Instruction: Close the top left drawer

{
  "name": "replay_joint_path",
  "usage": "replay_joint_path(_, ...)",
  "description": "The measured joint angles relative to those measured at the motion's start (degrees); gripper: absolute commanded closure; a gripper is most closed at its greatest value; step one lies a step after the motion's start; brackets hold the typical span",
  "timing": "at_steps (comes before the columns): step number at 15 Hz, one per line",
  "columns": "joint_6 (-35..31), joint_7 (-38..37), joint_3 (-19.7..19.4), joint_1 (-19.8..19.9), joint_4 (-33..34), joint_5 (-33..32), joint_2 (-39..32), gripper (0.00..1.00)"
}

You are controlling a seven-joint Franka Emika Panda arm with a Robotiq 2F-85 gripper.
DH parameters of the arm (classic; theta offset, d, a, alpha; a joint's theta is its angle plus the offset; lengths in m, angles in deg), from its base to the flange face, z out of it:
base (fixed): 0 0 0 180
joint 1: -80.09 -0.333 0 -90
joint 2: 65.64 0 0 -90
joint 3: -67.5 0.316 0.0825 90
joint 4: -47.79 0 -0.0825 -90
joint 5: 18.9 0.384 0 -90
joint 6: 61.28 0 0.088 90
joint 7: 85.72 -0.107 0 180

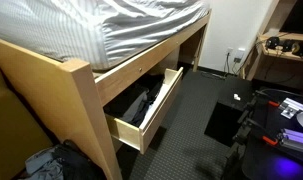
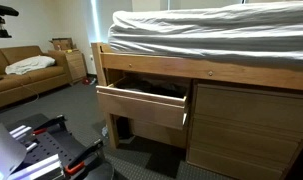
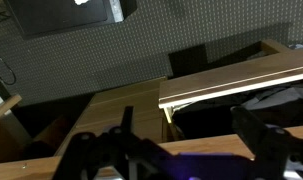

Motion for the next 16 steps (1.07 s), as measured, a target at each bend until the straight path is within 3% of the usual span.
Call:
replay_joint_path(12, -1.35, -1.71, 0.10, 0.01, -0.60, -0.02, -0.06, 0.00)
replay_joint_path(16, -7.57, -8.57, 0.13, 0.84, -9.41, -0.06, -0.16, 0.00)
